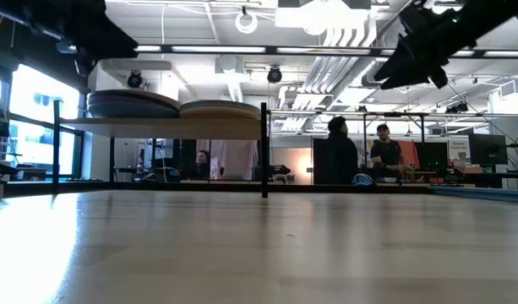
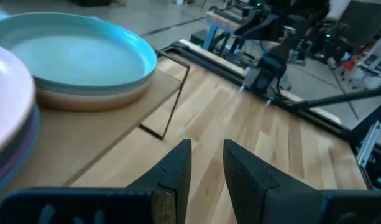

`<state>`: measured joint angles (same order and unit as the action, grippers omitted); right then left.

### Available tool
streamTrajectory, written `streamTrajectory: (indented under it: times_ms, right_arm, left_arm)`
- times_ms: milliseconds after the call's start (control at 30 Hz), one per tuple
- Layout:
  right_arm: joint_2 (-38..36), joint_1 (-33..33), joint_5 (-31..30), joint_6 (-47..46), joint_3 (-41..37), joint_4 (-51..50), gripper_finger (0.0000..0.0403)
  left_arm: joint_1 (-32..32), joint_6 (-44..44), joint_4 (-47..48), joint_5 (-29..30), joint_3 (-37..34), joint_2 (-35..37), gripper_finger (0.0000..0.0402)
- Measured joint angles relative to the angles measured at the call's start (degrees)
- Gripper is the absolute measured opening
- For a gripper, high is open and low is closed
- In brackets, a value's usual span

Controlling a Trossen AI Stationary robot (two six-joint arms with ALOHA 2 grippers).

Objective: Place and stack plates onto a shelf
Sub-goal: Return to Home Position

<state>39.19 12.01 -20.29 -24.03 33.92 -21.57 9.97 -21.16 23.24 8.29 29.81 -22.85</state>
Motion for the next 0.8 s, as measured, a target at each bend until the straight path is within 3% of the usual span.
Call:
streamTrajectory:
  times_ms: [333,800]
  right_arm:
    - [-10.75,0.0,0.98,-0.15,-14.07,5.16,0.014]
    - [-16.29,-0.03,4.41,6.47,-25.33,12.67,0.014]
  left_arm:
    - [-0.73,-0.94,-6.11,-1.94,-13.18,9.03,0.0083]
    - [-0.69,5.26,-16.49,-3.23,-26.18,16.9,0.0083]
